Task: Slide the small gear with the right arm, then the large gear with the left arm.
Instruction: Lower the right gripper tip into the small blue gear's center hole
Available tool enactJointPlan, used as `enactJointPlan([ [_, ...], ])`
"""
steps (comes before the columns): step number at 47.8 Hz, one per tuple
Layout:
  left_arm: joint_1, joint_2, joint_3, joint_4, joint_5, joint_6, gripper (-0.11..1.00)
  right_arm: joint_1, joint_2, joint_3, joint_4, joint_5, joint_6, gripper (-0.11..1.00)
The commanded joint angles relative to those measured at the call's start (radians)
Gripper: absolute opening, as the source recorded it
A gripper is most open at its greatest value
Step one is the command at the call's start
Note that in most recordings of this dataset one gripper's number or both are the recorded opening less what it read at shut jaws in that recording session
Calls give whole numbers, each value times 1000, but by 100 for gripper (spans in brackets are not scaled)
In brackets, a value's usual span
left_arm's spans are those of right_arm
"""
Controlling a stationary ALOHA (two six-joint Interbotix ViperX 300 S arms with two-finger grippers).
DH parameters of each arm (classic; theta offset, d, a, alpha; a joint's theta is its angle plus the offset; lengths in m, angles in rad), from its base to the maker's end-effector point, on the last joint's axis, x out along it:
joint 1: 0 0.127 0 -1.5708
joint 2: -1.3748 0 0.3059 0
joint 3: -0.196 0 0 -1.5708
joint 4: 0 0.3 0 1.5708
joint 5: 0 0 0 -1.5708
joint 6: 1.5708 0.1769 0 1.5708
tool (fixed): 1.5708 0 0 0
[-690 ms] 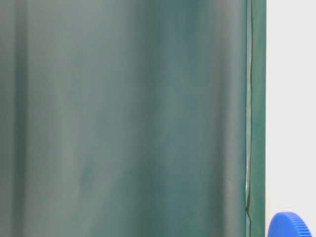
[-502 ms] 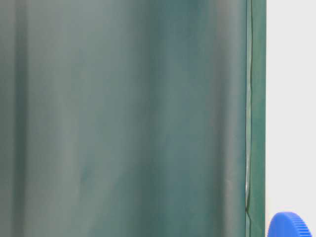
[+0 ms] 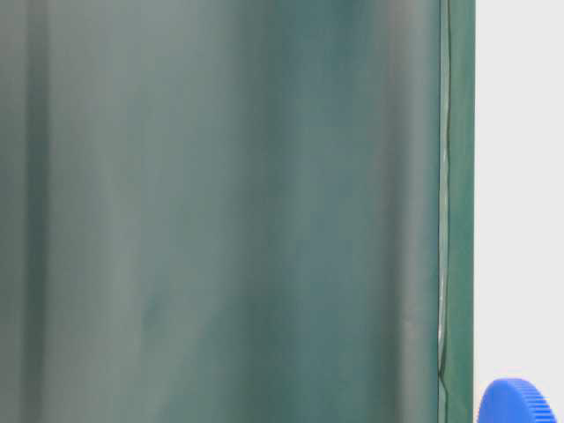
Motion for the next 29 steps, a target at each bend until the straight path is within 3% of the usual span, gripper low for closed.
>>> enactJointPlan([
  [1, 6, 5, -11, -3, -6, 0, 0, -5, 0, -35, 3, 80, 12, 51],
  [7, 6, 5, -9, -3, -6, 2, 0, -34, 3, -64, 2, 295, 44, 51],
  [13, 9, 5, -11, -3, -6, 0, 0, -81, 14, -72, -2, 426, 94, 51],
  [22, 17, 6, -11, -3, -6, 0, 0, -106, 52, -66, -15, 549, 141, 51],
  [29, 15, 6, -9, -3, -5, -2, 0, -106, 55, -71, -18, 572, 146, 51],
])
